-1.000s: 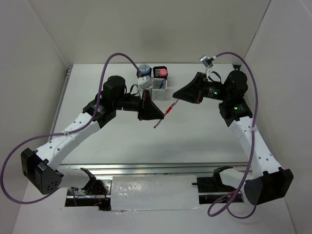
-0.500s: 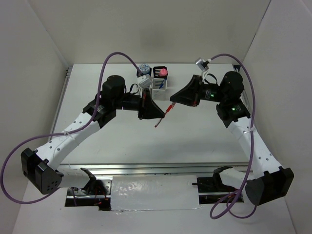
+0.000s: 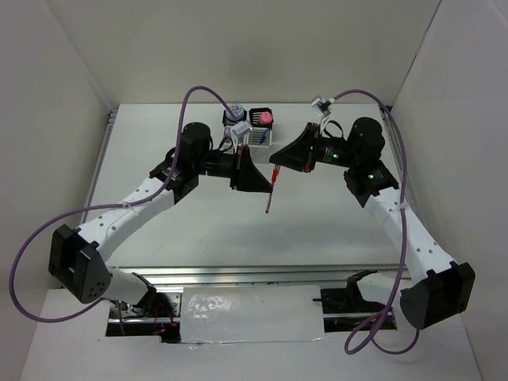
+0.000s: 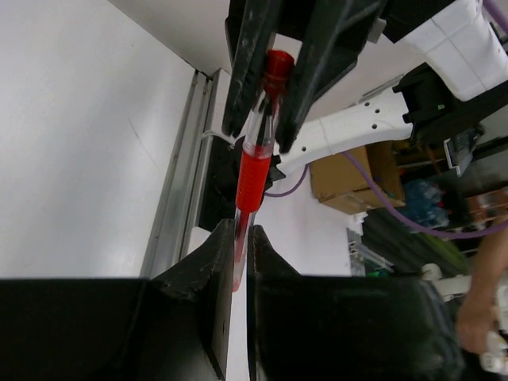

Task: Sort the stationery into containers
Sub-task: Close the pen cap on the pen.

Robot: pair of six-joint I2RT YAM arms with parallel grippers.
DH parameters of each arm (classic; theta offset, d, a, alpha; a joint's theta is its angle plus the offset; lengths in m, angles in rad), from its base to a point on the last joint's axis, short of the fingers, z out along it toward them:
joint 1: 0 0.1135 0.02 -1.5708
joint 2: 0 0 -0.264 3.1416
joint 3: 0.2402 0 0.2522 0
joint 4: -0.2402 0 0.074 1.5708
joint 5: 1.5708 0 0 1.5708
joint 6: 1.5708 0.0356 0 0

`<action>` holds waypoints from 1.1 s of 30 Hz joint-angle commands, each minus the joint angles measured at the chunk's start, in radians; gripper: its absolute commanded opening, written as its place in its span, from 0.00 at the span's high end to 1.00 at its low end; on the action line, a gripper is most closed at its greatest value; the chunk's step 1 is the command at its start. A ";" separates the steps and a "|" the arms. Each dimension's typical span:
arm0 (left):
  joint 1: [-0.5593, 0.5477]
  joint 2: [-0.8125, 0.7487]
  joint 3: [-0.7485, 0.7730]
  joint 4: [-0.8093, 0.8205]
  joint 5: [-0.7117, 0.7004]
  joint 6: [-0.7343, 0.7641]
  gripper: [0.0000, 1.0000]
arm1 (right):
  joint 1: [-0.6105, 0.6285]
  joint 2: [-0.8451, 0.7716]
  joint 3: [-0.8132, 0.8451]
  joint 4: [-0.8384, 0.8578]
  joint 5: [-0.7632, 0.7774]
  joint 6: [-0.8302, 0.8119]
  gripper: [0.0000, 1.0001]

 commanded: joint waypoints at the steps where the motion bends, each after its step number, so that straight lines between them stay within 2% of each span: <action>1: 0.028 0.036 0.039 0.351 -0.022 -0.170 1.00 | 0.044 0.074 -0.032 -0.124 -0.056 -0.049 1.00; 6: 0.080 0.080 0.048 0.411 -0.016 -0.198 1.00 | 0.036 0.161 -0.034 -0.173 -0.117 -0.081 1.00; 14: 0.132 0.097 0.005 0.457 0.000 -0.216 1.00 | 0.004 0.304 0.003 -0.352 -0.187 -0.216 1.00; 25: 0.157 0.089 -0.030 0.440 -0.011 -0.173 1.00 | -0.021 0.289 -0.040 -0.294 -0.153 -0.161 1.00; 26: 0.159 0.089 -0.024 0.433 -0.009 -0.172 0.95 | -0.021 0.284 -0.040 -0.282 -0.145 -0.152 1.00; 27: 0.159 0.089 -0.023 0.425 -0.006 -0.166 0.83 | -0.021 0.282 -0.040 -0.276 -0.141 -0.144 1.00; 29: 0.157 0.080 -0.024 0.393 -0.003 -0.155 0.69 | -0.027 0.273 -0.038 -0.264 -0.128 -0.118 1.00; 30: 0.162 0.063 -0.029 0.372 -0.008 -0.126 0.55 | -0.033 0.269 -0.031 -0.259 -0.118 -0.112 1.00; 32: 0.165 0.013 -0.061 0.292 -0.026 -0.060 0.38 | -0.062 0.258 -0.015 -0.251 -0.107 -0.092 1.00; 33: 0.163 -0.011 -0.081 0.269 -0.052 -0.039 0.33 | -0.073 0.247 0.006 -0.247 -0.101 -0.086 1.00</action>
